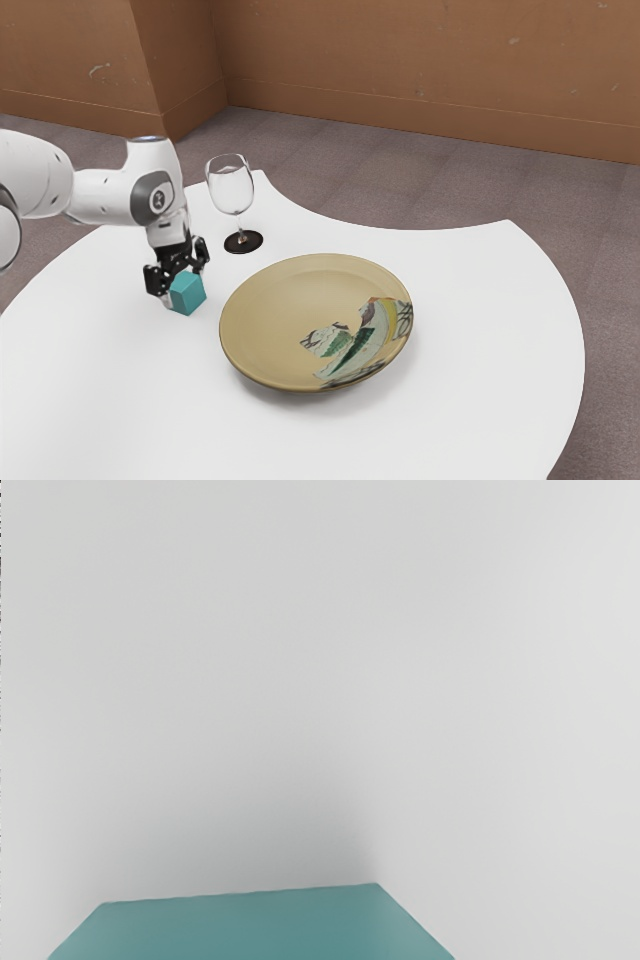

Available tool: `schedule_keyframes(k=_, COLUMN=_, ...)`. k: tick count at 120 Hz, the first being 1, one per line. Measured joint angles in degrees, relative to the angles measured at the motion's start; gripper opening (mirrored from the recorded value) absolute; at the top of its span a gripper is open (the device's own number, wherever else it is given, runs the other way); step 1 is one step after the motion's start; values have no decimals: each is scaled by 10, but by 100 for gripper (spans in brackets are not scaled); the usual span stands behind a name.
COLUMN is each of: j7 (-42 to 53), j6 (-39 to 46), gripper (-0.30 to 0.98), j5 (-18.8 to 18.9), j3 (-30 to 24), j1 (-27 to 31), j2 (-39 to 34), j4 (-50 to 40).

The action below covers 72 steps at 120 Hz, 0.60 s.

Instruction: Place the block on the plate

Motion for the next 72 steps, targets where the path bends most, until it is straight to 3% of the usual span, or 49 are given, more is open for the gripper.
schedule_keyframes(k=29, j7=3, j6=7, gripper=39, j5=-3, j3=0, j1=0, j2=-1, j4=0)
schedule_keyframes(k=72, j7=7, j6=-2, gripper=29, j5=-5, j3=0, j1=-6, j2=-109, j4=18)
